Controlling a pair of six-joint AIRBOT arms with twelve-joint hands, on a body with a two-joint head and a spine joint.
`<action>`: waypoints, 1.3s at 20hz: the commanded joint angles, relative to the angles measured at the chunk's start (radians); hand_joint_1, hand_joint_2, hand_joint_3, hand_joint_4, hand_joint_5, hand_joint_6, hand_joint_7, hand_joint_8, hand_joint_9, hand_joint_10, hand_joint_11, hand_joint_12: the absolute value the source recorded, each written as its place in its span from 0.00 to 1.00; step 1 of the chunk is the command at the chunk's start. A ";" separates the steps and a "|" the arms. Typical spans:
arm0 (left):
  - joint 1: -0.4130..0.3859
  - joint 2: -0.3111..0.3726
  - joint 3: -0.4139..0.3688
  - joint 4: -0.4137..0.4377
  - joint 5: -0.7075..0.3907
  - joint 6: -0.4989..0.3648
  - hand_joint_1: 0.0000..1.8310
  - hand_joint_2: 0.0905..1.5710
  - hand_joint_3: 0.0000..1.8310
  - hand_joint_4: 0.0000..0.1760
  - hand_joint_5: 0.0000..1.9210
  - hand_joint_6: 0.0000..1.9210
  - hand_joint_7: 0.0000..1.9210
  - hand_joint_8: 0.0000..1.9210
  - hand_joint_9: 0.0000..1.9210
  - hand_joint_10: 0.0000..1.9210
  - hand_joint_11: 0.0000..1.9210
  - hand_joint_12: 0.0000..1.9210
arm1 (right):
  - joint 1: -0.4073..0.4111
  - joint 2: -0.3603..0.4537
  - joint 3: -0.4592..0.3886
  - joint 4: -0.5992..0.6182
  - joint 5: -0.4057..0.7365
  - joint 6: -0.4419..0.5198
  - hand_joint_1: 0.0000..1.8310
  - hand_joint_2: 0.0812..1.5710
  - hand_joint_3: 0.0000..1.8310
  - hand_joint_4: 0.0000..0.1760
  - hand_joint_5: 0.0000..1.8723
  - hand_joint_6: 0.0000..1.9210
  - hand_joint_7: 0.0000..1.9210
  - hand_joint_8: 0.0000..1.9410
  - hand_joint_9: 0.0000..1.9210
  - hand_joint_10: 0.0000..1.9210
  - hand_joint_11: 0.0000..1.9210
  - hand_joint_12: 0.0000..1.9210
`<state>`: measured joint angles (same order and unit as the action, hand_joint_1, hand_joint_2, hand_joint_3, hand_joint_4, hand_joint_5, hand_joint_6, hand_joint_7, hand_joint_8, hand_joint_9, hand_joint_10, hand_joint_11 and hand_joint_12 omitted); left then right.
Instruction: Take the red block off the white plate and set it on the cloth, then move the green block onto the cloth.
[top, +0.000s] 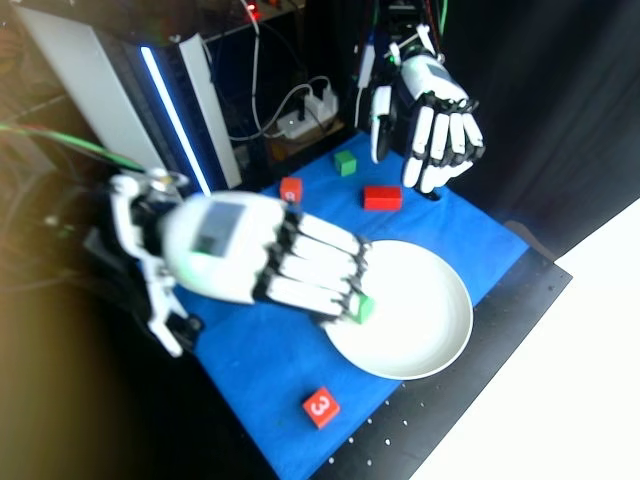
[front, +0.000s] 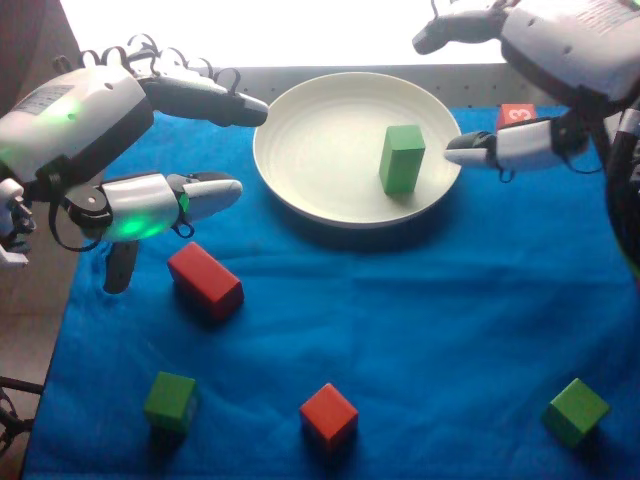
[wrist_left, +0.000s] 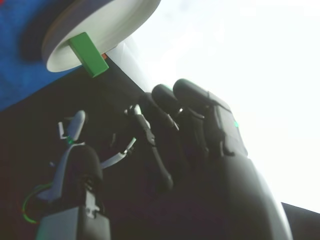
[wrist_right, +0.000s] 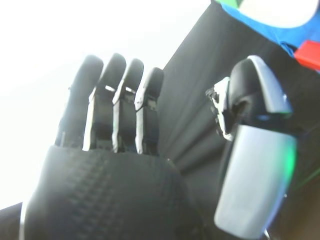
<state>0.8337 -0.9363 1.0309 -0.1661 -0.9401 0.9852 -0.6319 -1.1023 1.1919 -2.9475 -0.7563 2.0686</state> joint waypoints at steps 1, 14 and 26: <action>-0.015 0.009 -0.003 0.003 -0.121 0.002 0.44 0.71 0.00 0.47 0.37 0.01 0.22 0.41 0.17 0.54 0.03 0.84 | 0.023 -0.012 0.012 -0.011 -0.083 0.001 0.58 0.54 0.02 0.00 0.35 0.05 0.33 0.14 0.20 0.53 0.08 0.90; -0.017 0.014 -0.006 0.002 -0.131 0.002 0.40 0.73 0.00 0.22 0.38 0.00 0.36 0.02 0.25 0.26 0.08 0.71 | 0.048 -0.165 0.171 0.053 0.076 0.001 0.54 0.53 0.00 0.00 0.37 0.01 0.29 0.24 0.20 0.53 0.10 0.89; -0.017 0.016 -0.009 0.002 -0.135 0.002 0.35 0.73 0.00 0.40 0.41 0.00 0.41 0.01 0.22 0.48 0.09 0.85 | 0.049 -0.245 0.254 0.066 0.150 0.001 0.57 0.56 0.00 0.00 0.37 0.00 0.35 0.07 0.19 0.44 0.03 0.89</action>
<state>0.8326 -0.9241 1.0229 -0.1680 -0.9474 0.9867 -0.6003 -1.3453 1.4452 -2.8758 -0.4995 2.0686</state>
